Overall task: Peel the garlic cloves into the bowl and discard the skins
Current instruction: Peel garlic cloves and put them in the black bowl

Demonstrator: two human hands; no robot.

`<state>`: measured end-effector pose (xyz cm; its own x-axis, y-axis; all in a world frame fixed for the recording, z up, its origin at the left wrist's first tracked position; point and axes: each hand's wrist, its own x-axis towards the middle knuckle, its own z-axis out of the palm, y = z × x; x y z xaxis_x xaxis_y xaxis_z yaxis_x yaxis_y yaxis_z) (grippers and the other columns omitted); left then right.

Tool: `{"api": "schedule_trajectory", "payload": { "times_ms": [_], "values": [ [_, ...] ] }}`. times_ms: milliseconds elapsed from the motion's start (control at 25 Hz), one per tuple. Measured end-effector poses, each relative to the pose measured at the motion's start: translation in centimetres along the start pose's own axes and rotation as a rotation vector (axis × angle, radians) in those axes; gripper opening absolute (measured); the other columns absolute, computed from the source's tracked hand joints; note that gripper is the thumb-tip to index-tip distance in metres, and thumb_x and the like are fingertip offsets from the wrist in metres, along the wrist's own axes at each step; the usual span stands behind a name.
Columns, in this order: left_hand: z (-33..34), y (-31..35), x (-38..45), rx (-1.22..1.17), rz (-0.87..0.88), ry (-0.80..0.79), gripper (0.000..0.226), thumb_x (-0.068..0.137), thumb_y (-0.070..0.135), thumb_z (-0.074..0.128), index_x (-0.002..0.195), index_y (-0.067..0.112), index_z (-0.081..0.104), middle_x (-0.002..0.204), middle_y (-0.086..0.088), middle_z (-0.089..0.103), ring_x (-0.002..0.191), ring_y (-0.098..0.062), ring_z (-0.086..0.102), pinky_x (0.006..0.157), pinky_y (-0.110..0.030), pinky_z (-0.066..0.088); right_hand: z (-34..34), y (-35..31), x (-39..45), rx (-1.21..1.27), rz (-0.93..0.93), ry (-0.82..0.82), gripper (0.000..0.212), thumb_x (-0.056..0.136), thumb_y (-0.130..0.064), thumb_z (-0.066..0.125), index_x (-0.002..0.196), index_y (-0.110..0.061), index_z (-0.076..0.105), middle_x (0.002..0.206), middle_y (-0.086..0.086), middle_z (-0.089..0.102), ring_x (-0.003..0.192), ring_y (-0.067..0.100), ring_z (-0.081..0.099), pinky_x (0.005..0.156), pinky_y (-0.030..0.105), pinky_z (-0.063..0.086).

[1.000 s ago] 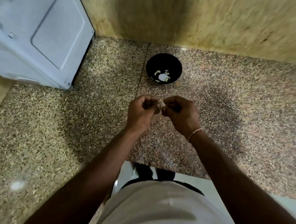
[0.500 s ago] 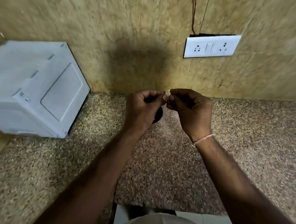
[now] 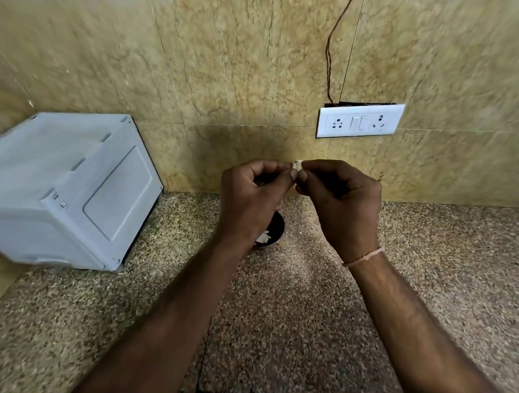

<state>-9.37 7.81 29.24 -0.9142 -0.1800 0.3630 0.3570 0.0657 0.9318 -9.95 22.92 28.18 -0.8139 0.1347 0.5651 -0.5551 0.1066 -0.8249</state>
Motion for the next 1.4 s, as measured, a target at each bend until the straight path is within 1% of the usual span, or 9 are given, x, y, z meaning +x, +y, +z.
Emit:
{"api": "schedule_trajectory", "payload": {
  "times_ms": [240, 320, 440, 520, 600, 800, 1080, 1240, 1400],
  "values": [
    [0.1, 1.0, 0.6, -0.039, 0.01, -0.02, 0.007, 0.089, 0.012, 0.083, 0.094, 0.007, 0.081, 0.089, -0.005, 0.081, 0.091, -0.024, 0.079, 0.085, -0.04, 0.065, -0.3, -0.8, 0.7, 0.07, 0.018, -0.019, 0.013, 0.088, -0.004, 0.08, 0.1, -0.002, 0.075, 0.086, 0.005, 0.078, 0.075, 0.022, 0.077, 0.072, 0.045, 0.065],
    [0.1, 1.3, 0.7, -0.096, -0.003, -0.038, 0.005, 0.089, 0.006, 0.08, 0.093, 0.003, 0.08, 0.088, -0.009, 0.08, 0.091, -0.028, 0.079, 0.084, -0.036, 0.064, -0.6, -0.8, 1.2, 0.101, 0.051, -0.044, 0.019, 0.087, -0.005, 0.081, 0.104, -0.006, 0.073, 0.094, 0.007, 0.078, 0.08, 0.026, 0.077, 0.076, 0.045, 0.065],
    [-0.1, 1.7, 0.9, -0.146, -0.041, -0.082, 0.01, 0.09, 0.004, 0.079, 0.096, -0.003, 0.078, 0.09, -0.017, 0.079, 0.092, -0.034, 0.078, 0.089, -0.042, 0.064, -1.0, -0.8, 1.9, 0.108, 0.061, -0.125, 0.03, 0.088, -0.004, 0.079, 0.117, -0.009, 0.072, 0.112, 0.008, 0.076, 0.095, 0.027, 0.076, 0.087, 0.042, 0.062],
    [-0.2, 1.9, 1.0, -0.149, -0.042, -0.093, 0.014, 0.09, 0.006, 0.08, 0.097, -0.005, 0.077, 0.092, -0.02, 0.078, 0.093, -0.036, 0.078, 0.091, -0.045, 0.064, -1.0, -1.1, 2.1, 0.106, 0.03, -0.164, 0.028, 0.089, -0.002, 0.078, 0.116, -0.005, 0.073, 0.107, 0.007, 0.078, 0.098, 0.023, 0.076, 0.087, 0.037, 0.062],
    [-0.4, 2.0, 1.0, -0.16, -0.039, -0.08, 0.014, 0.09, 0.004, 0.08, 0.099, -0.006, 0.076, 0.095, -0.021, 0.078, 0.093, -0.037, 0.078, 0.089, -0.046, 0.064, -1.0, -1.3, 2.2, 0.107, 0.02, -0.154, 0.025, 0.087, -0.001, 0.08, 0.111, -0.003, 0.075, 0.099, 0.005, 0.079, 0.092, 0.019, 0.076, 0.082, 0.031, 0.061],
    [-0.3, 2.0, 0.7, -0.159, -0.025, -0.109, 0.01, 0.089, 0.003, 0.08, 0.098, -0.001, 0.078, 0.093, -0.017, 0.079, 0.09, -0.036, 0.078, 0.086, -0.043, 0.065, -1.2, -1.4, 2.1, 0.104, 0.046, -0.101, 0.021, 0.085, 0.0, 0.081, 0.105, 0.0, 0.075, 0.091, 0.015, 0.077, 0.083, 0.036, 0.074, 0.078, 0.039, 0.064],
    [0.0, 1.8, 0.4, -0.158, -0.052, -0.1, 0.013, 0.09, 0.003, 0.08, 0.101, -0.003, 0.077, 0.094, -0.016, 0.079, 0.088, -0.034, 0.079, 0.081, -0.035, 0.064, -1.0, -1.1, 1.9, 0.121, 0.052, -0.131, 0.022, 0.089, 0.005, 0.075, 0.111, 0.002, 0.073, 0.096, 0.009, 0.077, 0.087, 0.016, 0.076, 0.077, 0.025, 0.06],
    [0.2, 1.7, 0.4, -0.124, -0.082, -0.084, 0.009, 0.093, 0.003, 0.076, 0.101, -0.002, 0.078, 0.092, -0.016, 0.08, 0.086, -0.032, 0.079, 0.079, -0.032, 0.064, -1.1, -0.8, 1.9, 0.083, 0.067, -0.175, 0.021, 0.092, 0.002, 0.072, 0.113, 0.0, 0.072, 0.099, 0.007, 0.077, 0.088, 0.014, 0.075, 0.077, 0.024, 0.059],
    [0.2, 1.6, 0.5, -0.07, -0.124, -0.064, 0.005, 0.093, 0.005, 0.076, 0.094, 0.009, 0.079, 0.089, -0.012, 0.08, 0.082, -0.031, 0.079, 0.075, -0.032, 0.064, -1.1, -0.5, 1.8, 0.015, 0.109, -0.177, 0.021, 0.093, 0.002, 0.072, 0.112, -0.006, 0.074, 0.095, 0.002, 0.077, 0.08, 0.012, 0.074, 0.075, 0.026, 0.059]
  ]
}}
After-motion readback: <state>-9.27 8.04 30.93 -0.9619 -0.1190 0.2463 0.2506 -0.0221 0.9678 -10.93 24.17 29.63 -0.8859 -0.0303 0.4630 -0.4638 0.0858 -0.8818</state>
